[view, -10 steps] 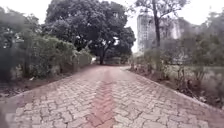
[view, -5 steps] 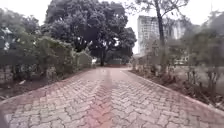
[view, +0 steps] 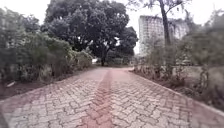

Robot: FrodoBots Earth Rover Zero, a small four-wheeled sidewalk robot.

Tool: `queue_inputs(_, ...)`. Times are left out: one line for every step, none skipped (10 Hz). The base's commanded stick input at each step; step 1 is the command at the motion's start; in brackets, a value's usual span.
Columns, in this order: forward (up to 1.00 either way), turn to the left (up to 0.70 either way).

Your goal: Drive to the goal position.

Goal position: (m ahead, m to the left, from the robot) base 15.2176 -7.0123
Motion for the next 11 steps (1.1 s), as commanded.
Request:
queue_inputs(0.7, 0.0)
queue_inputs(0.7, 0.0)
queue_inputs(0.7, 0.0)
queue_inputs(0.7, 0.0)
queue_inputs(0.7, 0.0)
queue_inputs(0.7, 0.0)
queue_inputs(0.7, 0.0)
queue_inputs(0.7, 0.0)
queue_inputs(0.7, 0.0)
queue_inputs(0.7, 0.0)
queue_inputs(0.7, 0.0)
